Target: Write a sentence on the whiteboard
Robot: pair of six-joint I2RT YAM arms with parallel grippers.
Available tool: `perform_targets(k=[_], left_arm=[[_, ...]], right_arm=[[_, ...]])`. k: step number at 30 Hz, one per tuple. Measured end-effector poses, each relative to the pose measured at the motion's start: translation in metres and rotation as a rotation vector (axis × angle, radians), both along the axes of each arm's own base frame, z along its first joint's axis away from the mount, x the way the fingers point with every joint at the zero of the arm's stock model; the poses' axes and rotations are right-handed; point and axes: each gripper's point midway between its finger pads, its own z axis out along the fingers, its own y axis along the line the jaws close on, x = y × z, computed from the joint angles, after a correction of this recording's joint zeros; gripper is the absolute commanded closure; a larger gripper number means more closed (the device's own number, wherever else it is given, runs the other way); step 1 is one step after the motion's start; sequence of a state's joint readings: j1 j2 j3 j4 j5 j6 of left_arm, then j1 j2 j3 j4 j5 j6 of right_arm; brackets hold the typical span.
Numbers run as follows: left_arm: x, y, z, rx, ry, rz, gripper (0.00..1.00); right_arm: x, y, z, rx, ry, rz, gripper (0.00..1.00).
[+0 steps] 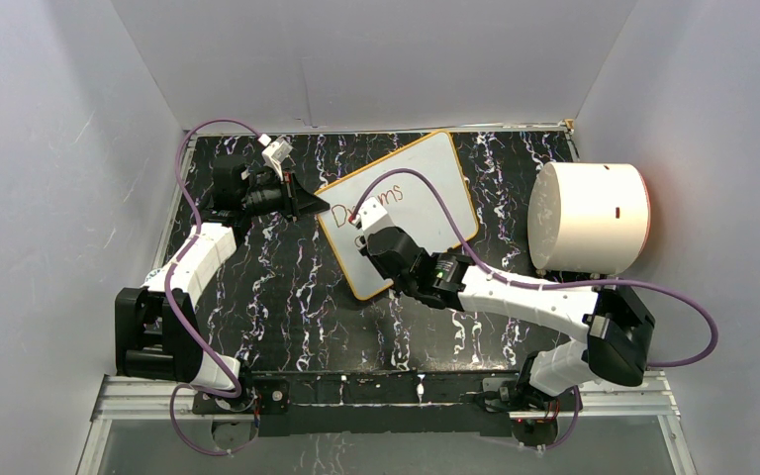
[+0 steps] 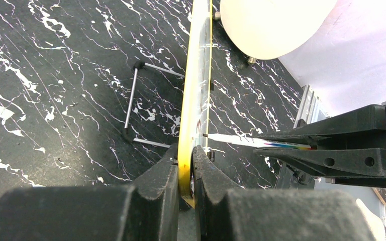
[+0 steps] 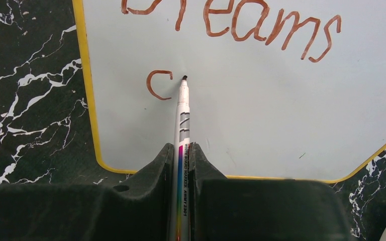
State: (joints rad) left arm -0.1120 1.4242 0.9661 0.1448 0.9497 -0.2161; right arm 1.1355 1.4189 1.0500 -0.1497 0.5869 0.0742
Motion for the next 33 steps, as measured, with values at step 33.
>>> perform_targets(k=[33], left_arm=[[0.0003,0.0003,-0.0010,0.002,0.003,0.003,1.00]], right_arm=[[-0.0062,0.0011,-0.0097,-0.022,0.038,0.034,1.00]])
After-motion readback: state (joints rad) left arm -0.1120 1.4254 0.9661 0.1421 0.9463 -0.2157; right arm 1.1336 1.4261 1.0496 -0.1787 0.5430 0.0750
